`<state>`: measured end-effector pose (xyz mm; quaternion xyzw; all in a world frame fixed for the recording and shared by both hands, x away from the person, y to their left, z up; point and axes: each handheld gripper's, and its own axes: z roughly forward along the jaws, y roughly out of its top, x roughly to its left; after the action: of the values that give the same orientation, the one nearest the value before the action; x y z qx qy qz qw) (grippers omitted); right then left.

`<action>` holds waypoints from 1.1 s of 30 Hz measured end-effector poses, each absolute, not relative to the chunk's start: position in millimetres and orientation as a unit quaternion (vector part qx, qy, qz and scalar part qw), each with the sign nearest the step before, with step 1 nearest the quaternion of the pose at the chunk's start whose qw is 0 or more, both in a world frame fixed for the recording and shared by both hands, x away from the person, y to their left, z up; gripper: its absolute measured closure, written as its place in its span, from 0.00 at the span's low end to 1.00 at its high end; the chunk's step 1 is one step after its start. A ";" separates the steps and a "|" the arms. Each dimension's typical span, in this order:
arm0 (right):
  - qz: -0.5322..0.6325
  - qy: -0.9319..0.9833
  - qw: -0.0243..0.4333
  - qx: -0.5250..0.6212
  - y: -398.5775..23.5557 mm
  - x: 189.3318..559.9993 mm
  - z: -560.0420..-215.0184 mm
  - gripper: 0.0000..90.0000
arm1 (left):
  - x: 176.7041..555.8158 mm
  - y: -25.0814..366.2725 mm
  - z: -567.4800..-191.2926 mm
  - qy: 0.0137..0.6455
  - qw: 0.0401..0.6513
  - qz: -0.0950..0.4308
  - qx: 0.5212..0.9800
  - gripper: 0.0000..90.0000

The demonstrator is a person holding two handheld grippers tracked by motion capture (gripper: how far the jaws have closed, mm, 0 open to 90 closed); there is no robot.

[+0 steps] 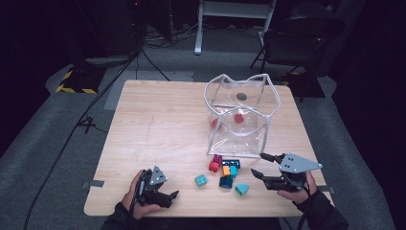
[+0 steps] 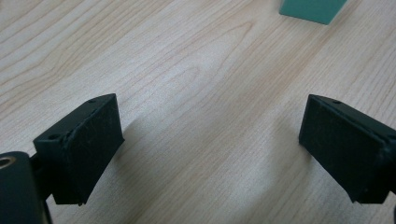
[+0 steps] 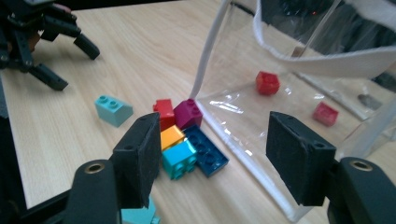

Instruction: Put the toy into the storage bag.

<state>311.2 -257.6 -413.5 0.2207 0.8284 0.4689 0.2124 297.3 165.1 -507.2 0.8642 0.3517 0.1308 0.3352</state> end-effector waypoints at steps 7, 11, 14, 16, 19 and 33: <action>0.454 0.842 0.190 0.220 -252.3 305.3 -435.9 0.40 | 297.3 165.1 -507.2 0.352 0.335 0.131 0.864 0.07; 0.444 0.851 0.180 0.217 -248.2 302.6 -447.4 0.39 | 297.3 165.1 -507.2 0.352 0.335 0.131 0.864 0.07; 0.437 0.857 0.174 0.212 -245.1 301.1 -454.3 0.39 | 297.3 165.1 -507.2 0.352 0.335 0.131 0.864 0.07; 0.437 0.859 0.169 0.209 -244.1 299.6 -456.4 0.39 | 297.3 165.1 -507.2 0.352 0.335 0.131 0.864 0.07; 0.438 0.860 0.162 0.208 -243.1 298.2 -458.9 0.39 | 297.3 165.0 -507.2 0.352 0.335 0.131 0.864 0.07; 0.418 0.877 0.135 0.197 -233.1 296.5 -483.4 0.38 | 297.3 165.1 -507.2 0.352 0.335 0.131 0.864 0.07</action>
<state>296.5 -233.1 -483.4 0.1971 0.8767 0.4176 0.1346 297.3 165.1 -507.2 0.8642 0.3517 0.1308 0.3352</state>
